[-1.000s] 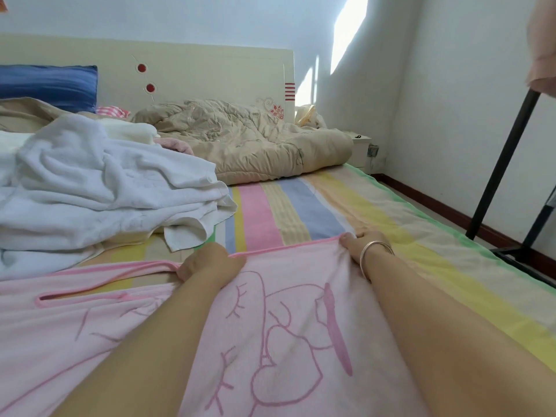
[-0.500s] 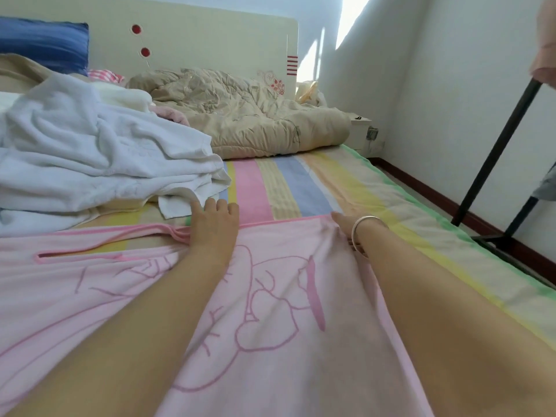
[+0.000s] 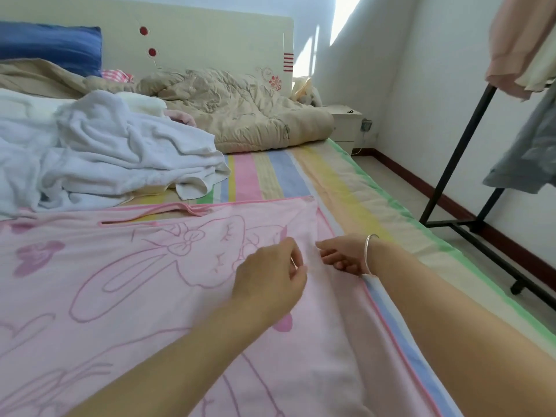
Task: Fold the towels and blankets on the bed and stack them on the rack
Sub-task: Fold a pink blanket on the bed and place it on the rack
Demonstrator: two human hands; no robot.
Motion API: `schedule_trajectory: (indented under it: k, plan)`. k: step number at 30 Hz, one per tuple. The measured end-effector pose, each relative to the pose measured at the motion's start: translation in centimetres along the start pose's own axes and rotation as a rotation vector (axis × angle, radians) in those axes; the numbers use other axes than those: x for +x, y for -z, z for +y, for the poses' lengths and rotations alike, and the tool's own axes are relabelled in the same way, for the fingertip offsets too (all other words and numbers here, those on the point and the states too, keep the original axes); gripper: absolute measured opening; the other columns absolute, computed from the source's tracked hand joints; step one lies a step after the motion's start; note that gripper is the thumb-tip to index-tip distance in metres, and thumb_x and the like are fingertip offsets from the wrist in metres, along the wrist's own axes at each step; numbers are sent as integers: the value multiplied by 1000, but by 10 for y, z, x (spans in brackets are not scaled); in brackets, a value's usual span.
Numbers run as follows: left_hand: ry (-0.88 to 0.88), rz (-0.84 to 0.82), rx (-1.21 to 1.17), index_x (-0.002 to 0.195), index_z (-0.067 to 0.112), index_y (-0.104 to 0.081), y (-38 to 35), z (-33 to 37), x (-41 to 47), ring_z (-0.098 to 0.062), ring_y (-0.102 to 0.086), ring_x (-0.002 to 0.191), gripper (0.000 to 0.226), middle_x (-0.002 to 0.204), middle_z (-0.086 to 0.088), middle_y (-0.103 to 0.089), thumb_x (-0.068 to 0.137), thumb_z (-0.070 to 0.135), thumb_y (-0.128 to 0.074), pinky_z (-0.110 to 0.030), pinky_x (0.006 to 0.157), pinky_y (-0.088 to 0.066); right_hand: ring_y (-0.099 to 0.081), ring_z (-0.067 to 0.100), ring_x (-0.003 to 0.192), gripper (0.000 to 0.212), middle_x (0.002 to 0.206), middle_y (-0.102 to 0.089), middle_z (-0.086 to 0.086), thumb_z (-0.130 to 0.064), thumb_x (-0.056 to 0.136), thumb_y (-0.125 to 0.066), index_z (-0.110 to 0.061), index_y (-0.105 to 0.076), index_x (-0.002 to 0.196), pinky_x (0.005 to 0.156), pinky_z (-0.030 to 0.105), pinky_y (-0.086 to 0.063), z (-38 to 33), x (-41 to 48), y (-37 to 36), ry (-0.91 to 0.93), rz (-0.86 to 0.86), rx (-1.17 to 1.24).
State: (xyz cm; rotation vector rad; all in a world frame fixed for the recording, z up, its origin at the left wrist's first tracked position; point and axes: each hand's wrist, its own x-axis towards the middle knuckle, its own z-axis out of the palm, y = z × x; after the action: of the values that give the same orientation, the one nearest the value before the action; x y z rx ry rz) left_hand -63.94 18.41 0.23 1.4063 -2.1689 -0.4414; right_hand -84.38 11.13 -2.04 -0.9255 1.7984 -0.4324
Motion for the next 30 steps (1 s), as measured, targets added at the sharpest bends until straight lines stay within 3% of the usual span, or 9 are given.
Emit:
schedule_trajectory:
  k: [4, 7, 10, 13, 17, 21, 24, 27, 30]
  plan:
    - [203, -188, 15, 85, 20, -58, -16, 44, -70, -20, -60, 92, 32, 88, 5, -66, 85, 51, -52, -32, 78, -50, -52, 15, 56, 33, 69, -57, 2, -40, 83, -71, -12, -56, 81, 53, 23, -40, -1, -30, -22, 71, 54, -170]
    - [260, -303, 148, 103, 21, -59, -28, 66, -104, -27, -58, 108, 48, 109, -1, -64, 86, 65, -50, -33, 81, -42, -52, 20, 57, 29, 72, -53, 9, -28, 87, -70, -6, -51, 80, 54, 29, -47, 0, -45, -34, 87, 85, -173]
    - [277, -362, 283, 121, 19, -55, -38, 80, -114, -29, -55, 118, 40, 126, -7, -58, 95, 49, -51, -34, 89, -42, -56, 24, 62, 18, 75, -56, 12, -17, 91, -64, -3, -52, 89, 68, 39, -54, 9, -47, -36, 94, 95, 53]
    - [269, -377, 333, 125, 12, -55, -41, 90, -114, -29, -53, 123, 29, 132, -10, -56, 99, 21, -47, -36, 94, -44, -56, 24, 61, 21, 75, -57, 12, -19, 91, -66, -3, -53, 94, 56, 37, -53, 21, -48, -31, 98, 68, 214]
    - [307, -388, 132, 105, 7, -60, -32, 95, -112, -35, -57, 112, 22, 118, -15, -60, 91, 17, -47, -35, 83, -44, -55, 24, 59, 36, 76, -58, 12, -30, 82, -75, -4, -54, 94, 53, 32, -49, 30, -44, -15, 113, 179, 161]
    - [364, -361, -67, 102, 12, -58, -31, 88, -114, -31, -57, 108, 22, 114, -10, -63, 89, 24, -44, -35, 87, -46, -58, 29, 71, 38, 80, -58, 13, -27, 78, -79, -7, -56, 101, 84, 44, -54, 37, -31, -3, 83, 232, 263]
    - [325, -242, -38, 116, 19, -44, -36, 92, -120, -27, -56, 109, 32, 114, -1, -59, 91, 38, -48, -34, 86, -46, -53, 26, 62, 21, 71, -54, 10, -24, 89, -67, -8, -56, 81, 69, 40, -51, 34, -30, -4, 79, 221, 343]
    - [228, -170, 79, 118, 21, -39, -45, 106, -122, -26, -57, 103, 50, 112, 1, -50, 86, 53, -59, -34, 71, -37, -50, 23, 57, 22, 68, -52, 8, -26, 93, -58, -11, -54, 78, 60, 34, -45, 30, -23, -4, 76, 223, 351]
    - [214, -95, 238, 86, 21, -57, -61, 107, -110, -19, -60, 65, 61, 79, 0, -57, 43, 50, -90, -27, 51, -23, -51, 24, 58, 25, 69, -53, 8, -31, 93, -58, -11, -53, 81, 58, 32, -45, 21, -22, -2, 73, 174, 355]
